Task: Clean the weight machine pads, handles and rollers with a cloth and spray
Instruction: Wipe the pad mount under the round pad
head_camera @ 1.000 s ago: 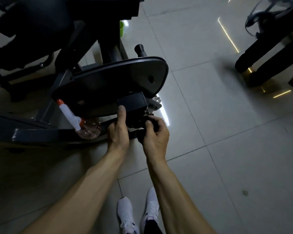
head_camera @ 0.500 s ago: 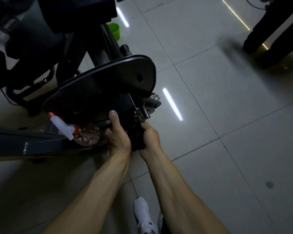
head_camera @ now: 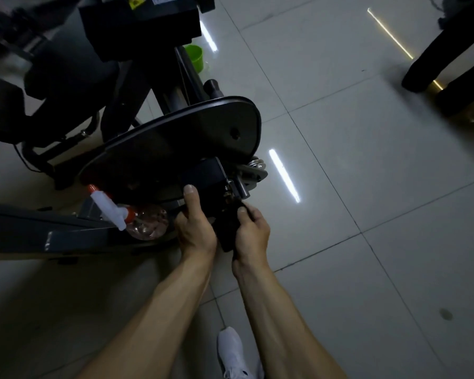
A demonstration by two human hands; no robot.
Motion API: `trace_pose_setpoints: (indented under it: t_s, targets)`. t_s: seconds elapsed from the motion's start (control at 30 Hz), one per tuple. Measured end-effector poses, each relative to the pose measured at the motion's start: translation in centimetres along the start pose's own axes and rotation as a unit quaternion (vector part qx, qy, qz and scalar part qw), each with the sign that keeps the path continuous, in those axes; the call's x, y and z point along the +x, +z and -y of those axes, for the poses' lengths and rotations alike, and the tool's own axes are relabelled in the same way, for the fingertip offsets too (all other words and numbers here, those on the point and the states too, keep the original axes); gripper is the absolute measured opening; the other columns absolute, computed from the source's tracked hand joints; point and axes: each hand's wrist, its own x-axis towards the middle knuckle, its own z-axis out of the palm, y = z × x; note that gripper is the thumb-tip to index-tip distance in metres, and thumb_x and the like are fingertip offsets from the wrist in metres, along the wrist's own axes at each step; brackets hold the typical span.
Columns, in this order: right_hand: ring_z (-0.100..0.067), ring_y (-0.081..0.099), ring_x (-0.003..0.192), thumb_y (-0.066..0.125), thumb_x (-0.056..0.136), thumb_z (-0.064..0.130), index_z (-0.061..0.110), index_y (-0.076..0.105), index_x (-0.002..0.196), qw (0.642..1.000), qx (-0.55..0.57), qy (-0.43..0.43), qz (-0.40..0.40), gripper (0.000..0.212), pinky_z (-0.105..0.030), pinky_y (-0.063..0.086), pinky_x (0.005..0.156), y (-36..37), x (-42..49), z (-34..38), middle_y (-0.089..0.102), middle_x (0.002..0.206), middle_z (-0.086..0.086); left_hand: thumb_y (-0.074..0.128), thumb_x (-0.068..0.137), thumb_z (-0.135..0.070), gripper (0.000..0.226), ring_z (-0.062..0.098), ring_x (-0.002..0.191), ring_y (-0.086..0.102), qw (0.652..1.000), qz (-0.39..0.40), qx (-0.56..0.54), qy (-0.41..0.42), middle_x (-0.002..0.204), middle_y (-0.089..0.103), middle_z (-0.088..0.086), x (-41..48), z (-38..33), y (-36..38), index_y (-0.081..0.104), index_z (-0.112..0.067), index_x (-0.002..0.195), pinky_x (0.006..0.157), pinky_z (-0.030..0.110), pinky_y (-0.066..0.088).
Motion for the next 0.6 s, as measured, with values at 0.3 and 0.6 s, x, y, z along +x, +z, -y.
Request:
trace_pose_setpoints:
  t_s: [0.3,0.6]
  targets:
    - [-0.034,0.064,0.116,0.054,0.102,0.019,0.002,0.069,0.125,0.957,0.164,0.226,0.082,0.032,-0.045,0.05,0.105,0.9,-0.7,-2.3,0.069,0.125,-0.019,0.052,0.068,-0.09,0.105,0.022,0.113,0.067,0.999,0.035,-0.002,0.009,0.123,0.07,0.007,0.8,0.1,-1.5,0.064,-0.008,0.132,0.099,0.042,0.055]
    - [-0.031,0.067,0.1,0.058,0.098,0.018,0.002,0.072,0.113,0.955,0.135,0.221,0.143,0.026,-0.042,0.053,0.092,0.9,-2.9,-3.0,0.069,0.108,-0.02,0.046,0.077,-0.087,0.083,0.023,0.094,0.073,0.993,0.091,0.059,0.044,0.097,0.076,0.006,1.4,0.9,-3.6,0.073,-0.013,0.103,0.089,0.047,0.058]
